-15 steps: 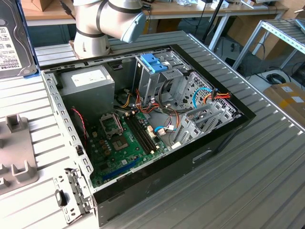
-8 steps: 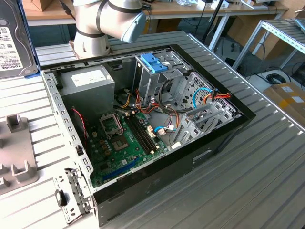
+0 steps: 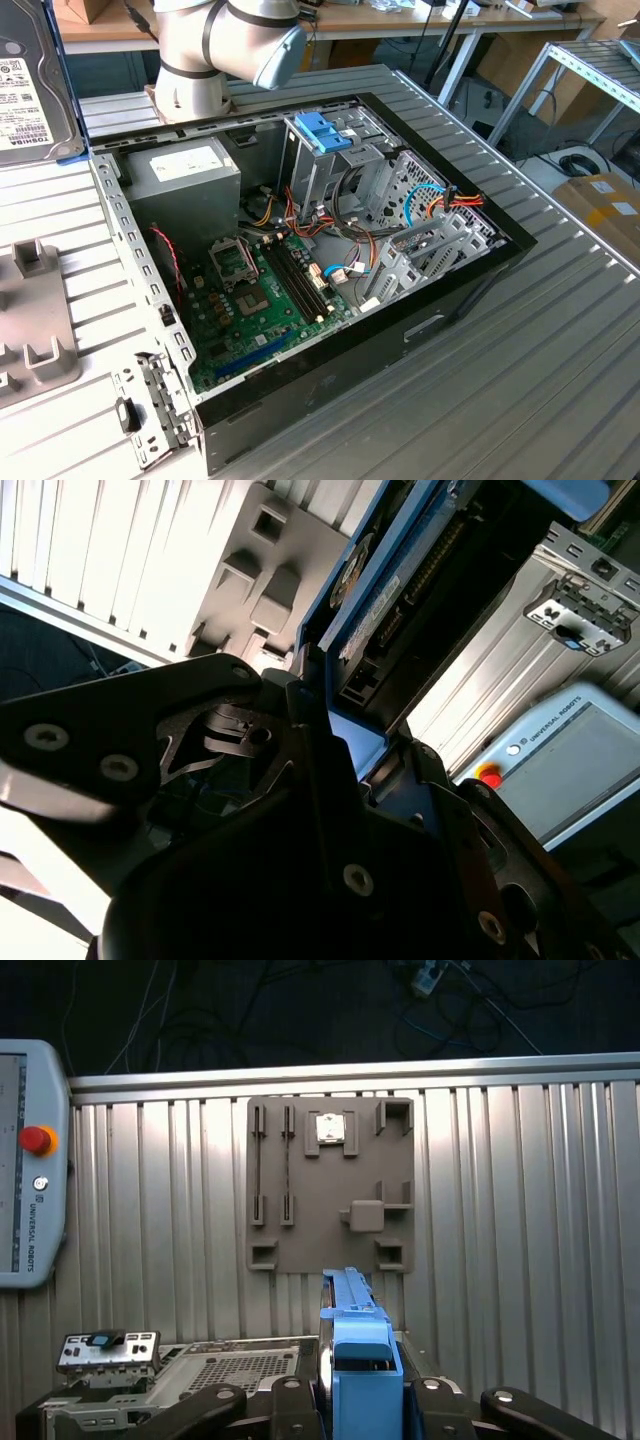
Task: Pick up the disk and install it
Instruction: 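Pick up the disk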
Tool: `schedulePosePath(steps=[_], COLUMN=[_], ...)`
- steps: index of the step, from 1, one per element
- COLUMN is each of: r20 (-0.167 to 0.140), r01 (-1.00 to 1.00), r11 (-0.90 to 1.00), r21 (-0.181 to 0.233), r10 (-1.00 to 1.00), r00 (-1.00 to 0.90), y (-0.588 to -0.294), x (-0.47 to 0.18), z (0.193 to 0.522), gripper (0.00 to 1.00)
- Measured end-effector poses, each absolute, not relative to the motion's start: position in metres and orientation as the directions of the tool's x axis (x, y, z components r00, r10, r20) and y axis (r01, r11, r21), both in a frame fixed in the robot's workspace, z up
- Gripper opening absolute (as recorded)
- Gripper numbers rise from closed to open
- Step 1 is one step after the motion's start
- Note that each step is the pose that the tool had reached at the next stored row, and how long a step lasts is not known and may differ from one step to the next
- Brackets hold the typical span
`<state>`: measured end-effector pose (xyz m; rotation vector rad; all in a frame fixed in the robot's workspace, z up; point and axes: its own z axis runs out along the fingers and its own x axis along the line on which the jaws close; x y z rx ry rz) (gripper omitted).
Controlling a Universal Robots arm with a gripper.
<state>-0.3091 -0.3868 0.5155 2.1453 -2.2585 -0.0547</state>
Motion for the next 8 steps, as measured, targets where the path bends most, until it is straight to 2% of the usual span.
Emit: schedulePosePath(steps=[8], r20=[-0.005], r01=[-0.998], r11=[0.051], r21=[0.043], r10=[-0.999], r00=[-0.051], y=[-0.3869], x=[-0.3074], z=[0.515], gripper=[0.37])
